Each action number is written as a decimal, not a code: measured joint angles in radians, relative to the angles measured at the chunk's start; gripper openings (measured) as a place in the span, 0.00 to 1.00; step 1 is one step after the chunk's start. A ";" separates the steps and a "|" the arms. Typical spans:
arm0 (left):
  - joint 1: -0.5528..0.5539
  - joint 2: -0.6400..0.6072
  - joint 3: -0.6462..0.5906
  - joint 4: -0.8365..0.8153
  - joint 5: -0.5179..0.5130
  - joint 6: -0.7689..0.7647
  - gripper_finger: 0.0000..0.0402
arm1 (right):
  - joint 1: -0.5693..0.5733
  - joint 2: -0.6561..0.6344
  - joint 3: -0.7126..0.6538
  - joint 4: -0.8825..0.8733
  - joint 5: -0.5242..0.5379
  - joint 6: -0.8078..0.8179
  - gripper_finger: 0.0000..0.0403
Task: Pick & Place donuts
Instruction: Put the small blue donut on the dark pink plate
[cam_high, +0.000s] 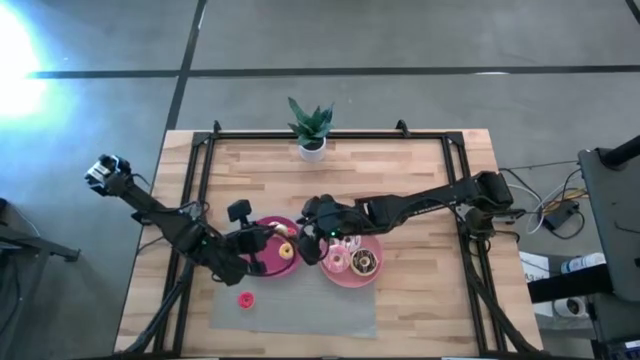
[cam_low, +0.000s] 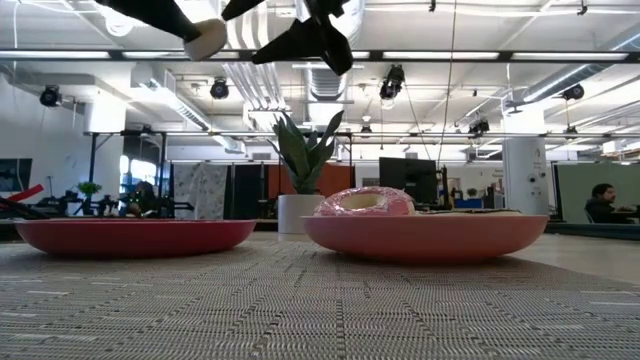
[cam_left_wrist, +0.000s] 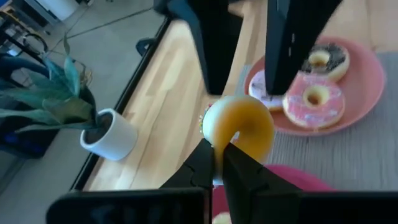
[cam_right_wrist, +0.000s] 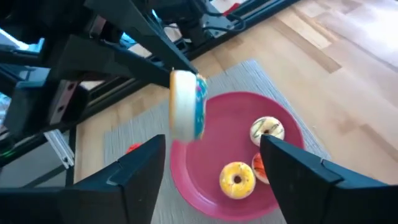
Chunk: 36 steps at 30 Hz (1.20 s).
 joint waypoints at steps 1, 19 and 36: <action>0.006 0.003 0.000 0.022 0.000 0.012 0.00 | -0.001 0.000 0.000 0.007 -0.001 -0.010 0.63; 0.063 0.038 0.002 0.156 0.059 0.088 0.00 | -0.002 0.001 0.002 -0.024 -0.023 -0.032 0.35; 0.026 -0.016 0.018 -0.101 0.309 -0.366 0.31 | 0.008 0.002 0.000 -0.051 -0.023 -0.168 0.03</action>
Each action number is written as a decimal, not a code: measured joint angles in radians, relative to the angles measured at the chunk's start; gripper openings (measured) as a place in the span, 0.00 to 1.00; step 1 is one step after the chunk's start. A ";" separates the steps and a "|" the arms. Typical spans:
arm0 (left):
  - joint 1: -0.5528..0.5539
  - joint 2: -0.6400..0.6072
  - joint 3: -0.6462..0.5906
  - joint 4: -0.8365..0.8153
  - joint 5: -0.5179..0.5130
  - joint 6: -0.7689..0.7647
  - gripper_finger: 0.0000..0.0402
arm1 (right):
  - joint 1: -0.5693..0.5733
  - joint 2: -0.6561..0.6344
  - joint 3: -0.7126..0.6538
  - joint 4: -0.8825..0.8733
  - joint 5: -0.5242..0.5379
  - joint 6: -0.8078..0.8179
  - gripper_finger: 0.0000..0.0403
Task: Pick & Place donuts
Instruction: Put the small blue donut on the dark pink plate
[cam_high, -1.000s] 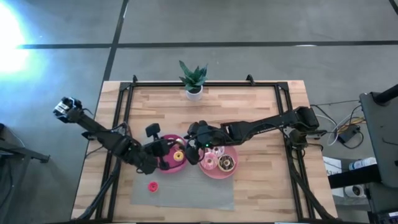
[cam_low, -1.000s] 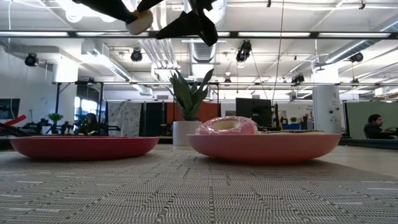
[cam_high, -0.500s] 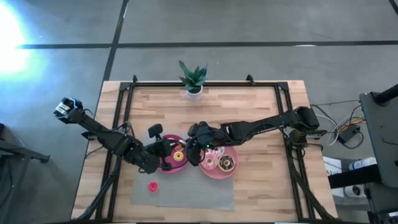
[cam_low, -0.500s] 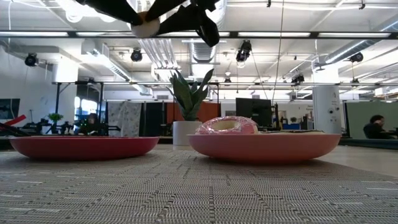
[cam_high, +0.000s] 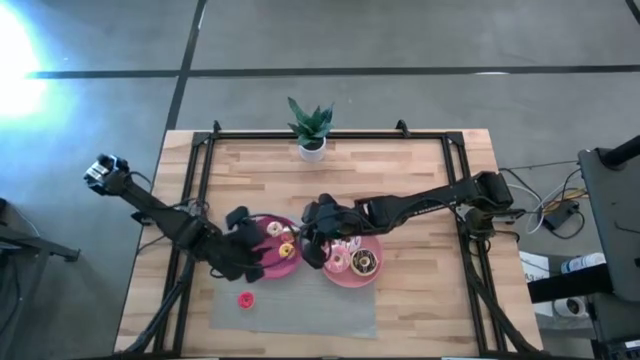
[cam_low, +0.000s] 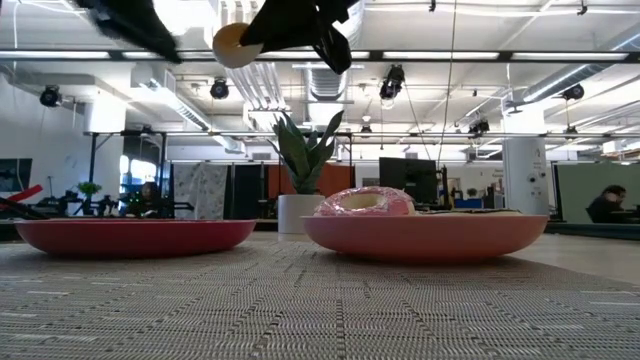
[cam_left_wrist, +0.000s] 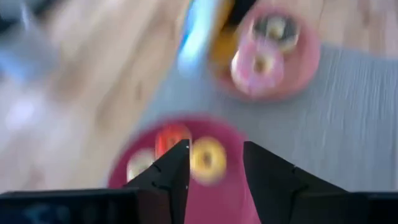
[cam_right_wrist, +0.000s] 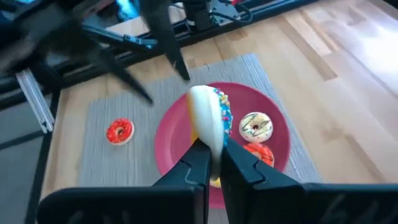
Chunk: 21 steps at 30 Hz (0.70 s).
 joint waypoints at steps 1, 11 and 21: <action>-0.011 -0.016 0.000 -0.058 0.026 -0.060 0.31 | 0.005 0.003 0.000 0.000 0.000 -0.015 0.03; -0.200 -0.200 0.000 -0.198 -0.039 -0.522 0.31 | 0.066 0.193 0.092 -0.001 -0.004 -0.327 0.03; -0.237 -0.264 -0.002 -0.208 -0.051 -0.702 0.31 | 0.065 0.524 0.531 -0.242 0.007 -0.575 0.03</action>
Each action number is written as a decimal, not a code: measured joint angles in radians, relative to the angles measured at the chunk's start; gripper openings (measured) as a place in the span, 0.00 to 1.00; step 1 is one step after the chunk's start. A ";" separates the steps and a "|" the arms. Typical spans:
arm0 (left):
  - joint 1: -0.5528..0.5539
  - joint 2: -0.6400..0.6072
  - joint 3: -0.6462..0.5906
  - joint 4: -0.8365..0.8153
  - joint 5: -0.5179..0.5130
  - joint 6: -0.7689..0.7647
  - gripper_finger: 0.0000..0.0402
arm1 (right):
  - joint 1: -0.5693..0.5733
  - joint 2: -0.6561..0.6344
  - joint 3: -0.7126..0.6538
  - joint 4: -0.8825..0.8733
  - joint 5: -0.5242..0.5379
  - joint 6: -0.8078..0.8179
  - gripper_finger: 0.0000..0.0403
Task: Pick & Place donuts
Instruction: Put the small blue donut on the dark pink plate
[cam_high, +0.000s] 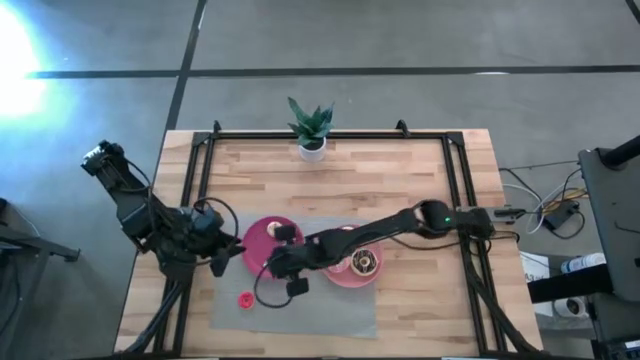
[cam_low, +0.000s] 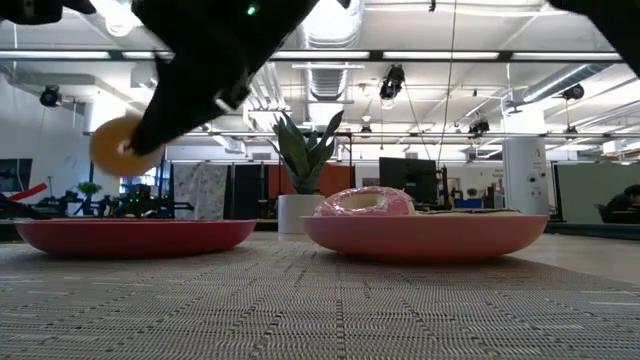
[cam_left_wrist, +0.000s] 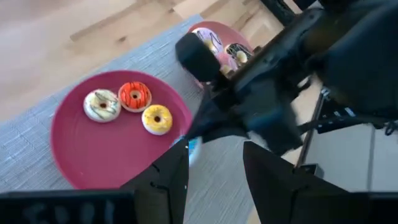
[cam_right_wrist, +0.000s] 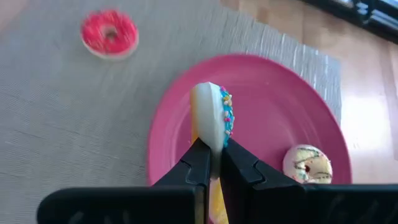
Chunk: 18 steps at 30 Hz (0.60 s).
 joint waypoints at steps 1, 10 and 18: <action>-0.006 -0.001 0.000 -0.009 0.000 -0.014 0.31 | 0.000 0.031 0.045 -0.035 0.020 -0.010 0.03; -0.064 -0.004 -0.001 -0.139 -0.061 -0.130 0.31 | 0.000 0.202 0.277 -0.169 0.184 -0.020 0.03; -0.067 -0.014 -0.001 -0.197 -0.066 -0.145 0.31 | 0.000 0.198 0.250 -0.216 0.203 0.000 0.03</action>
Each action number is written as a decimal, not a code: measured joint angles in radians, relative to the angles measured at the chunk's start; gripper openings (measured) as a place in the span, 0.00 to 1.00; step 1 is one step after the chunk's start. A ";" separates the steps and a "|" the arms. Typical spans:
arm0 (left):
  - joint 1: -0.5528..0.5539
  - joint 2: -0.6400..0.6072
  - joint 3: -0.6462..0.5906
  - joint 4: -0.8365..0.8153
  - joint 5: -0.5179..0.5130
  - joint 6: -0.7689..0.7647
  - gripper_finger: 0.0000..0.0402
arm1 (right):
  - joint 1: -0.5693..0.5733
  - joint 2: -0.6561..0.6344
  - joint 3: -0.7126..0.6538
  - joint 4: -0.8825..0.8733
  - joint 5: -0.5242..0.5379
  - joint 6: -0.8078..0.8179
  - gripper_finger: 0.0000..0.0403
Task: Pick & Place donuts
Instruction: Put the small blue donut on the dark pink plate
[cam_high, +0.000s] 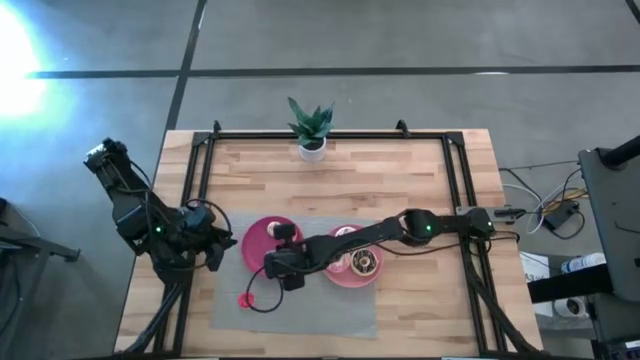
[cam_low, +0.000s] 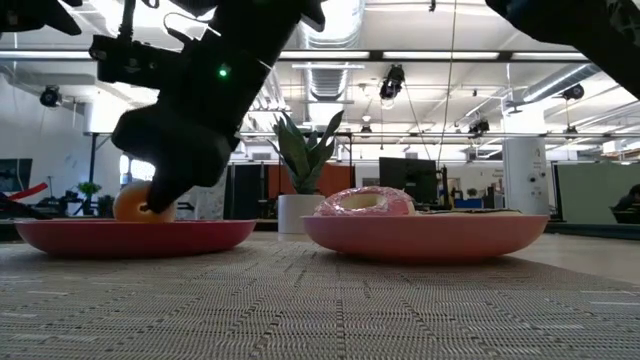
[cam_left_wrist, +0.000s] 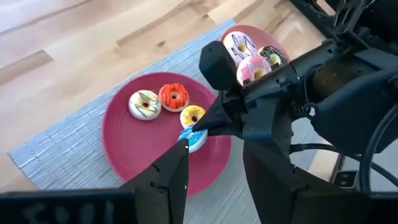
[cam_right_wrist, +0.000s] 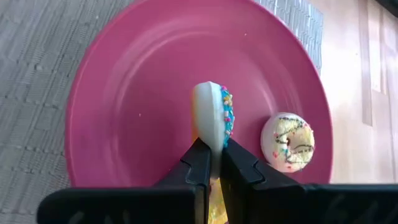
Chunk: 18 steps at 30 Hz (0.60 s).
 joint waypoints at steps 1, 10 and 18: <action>0.000 0.000 0.000 -0.003 -0.002 0.000 0.31 | 0.000 0.000 -0.002 0.001 0.000 -0.005 0.03; 0.000 0.000 0.000 -0.026 -0.002 0.000 0.31 | 0.004 0.016 -0.021 -0.002 0.002 -0.056 0.03; 0.000 0.000 0.000 -0.035 -0.003 0.000 0.31 | 0.013 0.017 -0.004 -0.001 -0.063 -0.040 0.14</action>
